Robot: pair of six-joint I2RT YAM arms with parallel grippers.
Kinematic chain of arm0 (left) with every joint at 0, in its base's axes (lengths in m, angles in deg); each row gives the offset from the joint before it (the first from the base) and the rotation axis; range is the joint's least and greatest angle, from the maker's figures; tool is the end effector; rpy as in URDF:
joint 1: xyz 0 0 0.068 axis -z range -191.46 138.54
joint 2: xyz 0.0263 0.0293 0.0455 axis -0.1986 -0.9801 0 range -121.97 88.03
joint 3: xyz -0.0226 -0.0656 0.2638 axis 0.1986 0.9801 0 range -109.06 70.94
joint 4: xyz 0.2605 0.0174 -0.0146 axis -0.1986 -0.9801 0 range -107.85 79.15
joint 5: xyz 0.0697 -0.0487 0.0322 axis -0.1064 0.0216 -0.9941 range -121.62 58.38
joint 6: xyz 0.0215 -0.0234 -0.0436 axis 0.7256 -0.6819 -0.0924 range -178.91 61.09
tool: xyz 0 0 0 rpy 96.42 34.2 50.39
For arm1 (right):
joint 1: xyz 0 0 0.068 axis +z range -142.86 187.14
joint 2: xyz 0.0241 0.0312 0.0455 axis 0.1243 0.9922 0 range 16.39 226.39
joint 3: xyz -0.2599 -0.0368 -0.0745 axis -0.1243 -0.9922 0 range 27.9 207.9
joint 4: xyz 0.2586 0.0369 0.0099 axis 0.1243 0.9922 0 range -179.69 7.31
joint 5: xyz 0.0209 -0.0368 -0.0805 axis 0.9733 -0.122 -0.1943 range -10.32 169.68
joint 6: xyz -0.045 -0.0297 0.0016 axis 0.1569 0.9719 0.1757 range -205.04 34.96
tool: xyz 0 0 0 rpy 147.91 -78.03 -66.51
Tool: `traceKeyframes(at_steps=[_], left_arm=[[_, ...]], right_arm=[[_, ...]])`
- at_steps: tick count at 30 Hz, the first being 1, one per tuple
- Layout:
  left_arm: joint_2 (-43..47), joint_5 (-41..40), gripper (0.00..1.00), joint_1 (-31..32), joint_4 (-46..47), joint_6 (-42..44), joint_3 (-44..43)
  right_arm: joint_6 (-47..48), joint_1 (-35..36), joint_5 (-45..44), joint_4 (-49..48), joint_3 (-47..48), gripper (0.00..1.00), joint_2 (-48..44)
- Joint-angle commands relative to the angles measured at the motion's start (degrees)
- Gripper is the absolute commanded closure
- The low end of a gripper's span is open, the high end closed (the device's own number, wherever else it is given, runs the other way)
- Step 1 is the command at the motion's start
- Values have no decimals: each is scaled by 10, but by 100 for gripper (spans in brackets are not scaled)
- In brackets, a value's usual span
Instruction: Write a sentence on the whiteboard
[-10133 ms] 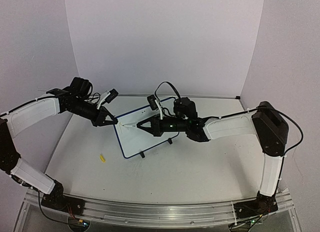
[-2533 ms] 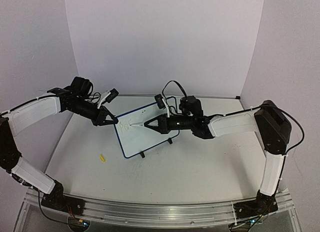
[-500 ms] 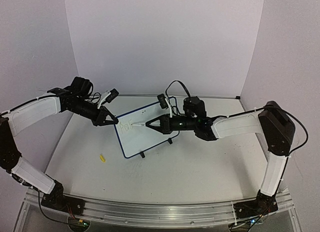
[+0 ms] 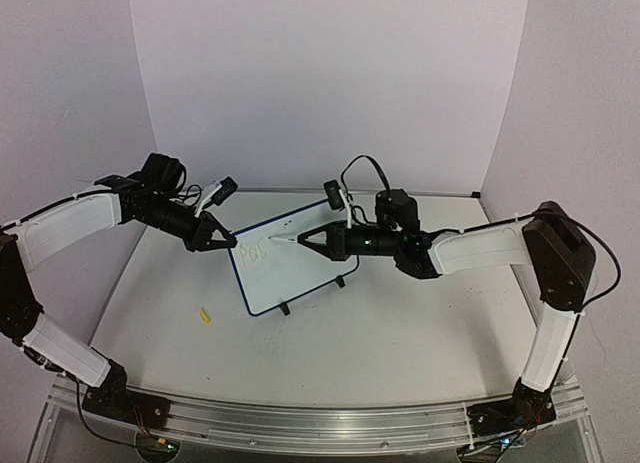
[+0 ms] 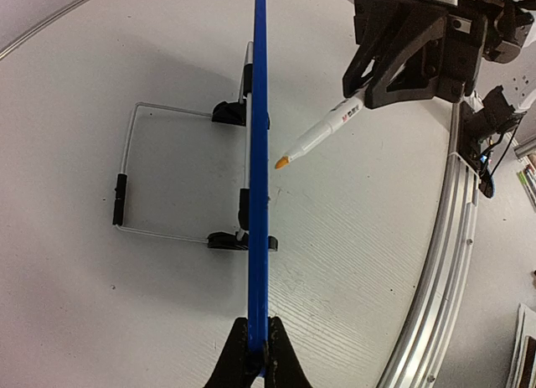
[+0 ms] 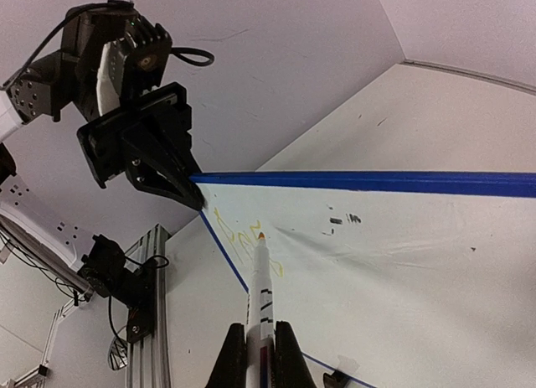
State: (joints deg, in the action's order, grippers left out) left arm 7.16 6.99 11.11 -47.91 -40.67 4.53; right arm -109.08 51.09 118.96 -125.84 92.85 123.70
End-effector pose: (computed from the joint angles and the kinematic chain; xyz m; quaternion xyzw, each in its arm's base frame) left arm 0.2626 -0.1331 0.2913 0.4127 0.7971 -0.3237 0.2991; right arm 0.2875 0.3085 0.2338 -0.3422 0.6517 0.5591 0.3815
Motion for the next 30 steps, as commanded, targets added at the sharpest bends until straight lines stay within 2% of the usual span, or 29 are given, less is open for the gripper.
traceKeyframes(at_steps=[1, 10, 30], left_arm=[[-4, 9, 100, 4, -15, 1, -21], [-8, 8, 100, 5, -15, 1, -21], [-4, 9, 100, 4, -15, 1, -21]], right_arm=[[16, -1, -8, 8, 20, 100, 21], [26, 0, -11, 25, 33, 100, 34], [23, -1, -117, 4, -23, 100, -19]])
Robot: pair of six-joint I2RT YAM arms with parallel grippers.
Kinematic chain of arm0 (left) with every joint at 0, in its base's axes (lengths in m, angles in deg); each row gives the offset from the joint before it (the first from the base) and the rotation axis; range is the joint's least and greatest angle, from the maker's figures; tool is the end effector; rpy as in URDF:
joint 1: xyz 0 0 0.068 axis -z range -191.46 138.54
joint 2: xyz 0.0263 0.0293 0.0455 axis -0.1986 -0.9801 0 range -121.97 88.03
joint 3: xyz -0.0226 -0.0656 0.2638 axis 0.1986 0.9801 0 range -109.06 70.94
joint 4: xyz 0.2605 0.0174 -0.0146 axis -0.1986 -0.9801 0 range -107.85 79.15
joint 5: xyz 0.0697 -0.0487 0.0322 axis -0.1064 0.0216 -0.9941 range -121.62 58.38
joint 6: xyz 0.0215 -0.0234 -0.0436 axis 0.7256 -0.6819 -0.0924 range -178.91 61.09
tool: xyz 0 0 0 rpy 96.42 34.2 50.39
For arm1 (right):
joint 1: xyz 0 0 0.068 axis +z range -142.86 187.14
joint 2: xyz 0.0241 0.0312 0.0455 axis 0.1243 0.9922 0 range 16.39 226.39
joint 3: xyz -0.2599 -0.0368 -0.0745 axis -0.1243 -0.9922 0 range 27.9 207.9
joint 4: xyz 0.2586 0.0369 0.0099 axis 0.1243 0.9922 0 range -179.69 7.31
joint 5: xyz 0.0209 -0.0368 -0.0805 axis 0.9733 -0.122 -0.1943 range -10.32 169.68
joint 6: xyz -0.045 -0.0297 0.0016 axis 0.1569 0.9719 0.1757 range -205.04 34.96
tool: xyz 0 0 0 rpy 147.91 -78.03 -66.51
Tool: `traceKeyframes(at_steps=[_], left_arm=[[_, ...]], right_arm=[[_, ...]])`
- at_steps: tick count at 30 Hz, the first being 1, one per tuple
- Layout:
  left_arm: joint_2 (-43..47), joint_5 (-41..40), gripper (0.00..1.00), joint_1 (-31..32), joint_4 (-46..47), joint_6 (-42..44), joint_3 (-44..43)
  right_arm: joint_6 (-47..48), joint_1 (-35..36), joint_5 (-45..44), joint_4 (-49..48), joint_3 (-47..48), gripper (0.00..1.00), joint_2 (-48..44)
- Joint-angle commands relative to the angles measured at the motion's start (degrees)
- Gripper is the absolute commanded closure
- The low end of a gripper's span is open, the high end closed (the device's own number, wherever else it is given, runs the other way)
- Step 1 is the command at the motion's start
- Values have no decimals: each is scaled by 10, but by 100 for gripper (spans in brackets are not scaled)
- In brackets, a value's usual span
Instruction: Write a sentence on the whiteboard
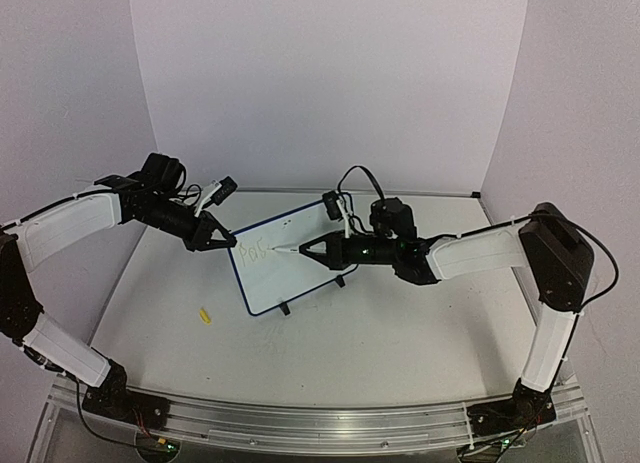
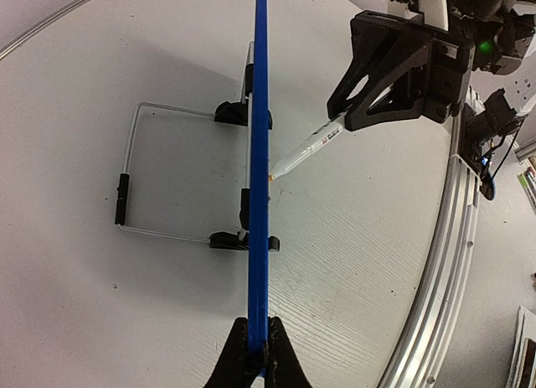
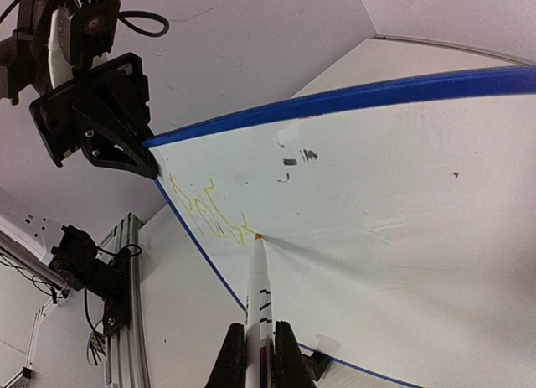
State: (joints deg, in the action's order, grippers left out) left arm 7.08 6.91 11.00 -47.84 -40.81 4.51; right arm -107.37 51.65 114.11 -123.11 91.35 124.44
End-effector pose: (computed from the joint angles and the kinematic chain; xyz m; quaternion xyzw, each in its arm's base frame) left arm 0.2633 -0.1327 0.2911 0.4109 0.7983 -0.3231 0.2992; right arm 0.2853 0.3087 0.2152 -0.3263 0.6881 0.5248 0.3802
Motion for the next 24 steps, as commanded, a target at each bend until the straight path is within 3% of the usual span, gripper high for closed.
traceKeyframes(at_steps=[1, 12, 24], left_arm=[[-3, 10, 100, 6, -16, 2, -20], [-2, 10, 100, 6, -16, 3, -21], [-2, 10, 100, 6, -16, 2, -20]], right_arm=[[6, -7, -69, -25, -9, 100, -28], [9, -7, 27, -43, -11, 100, -52], [-1, -7, 40, -43, 33, 100, -21]])
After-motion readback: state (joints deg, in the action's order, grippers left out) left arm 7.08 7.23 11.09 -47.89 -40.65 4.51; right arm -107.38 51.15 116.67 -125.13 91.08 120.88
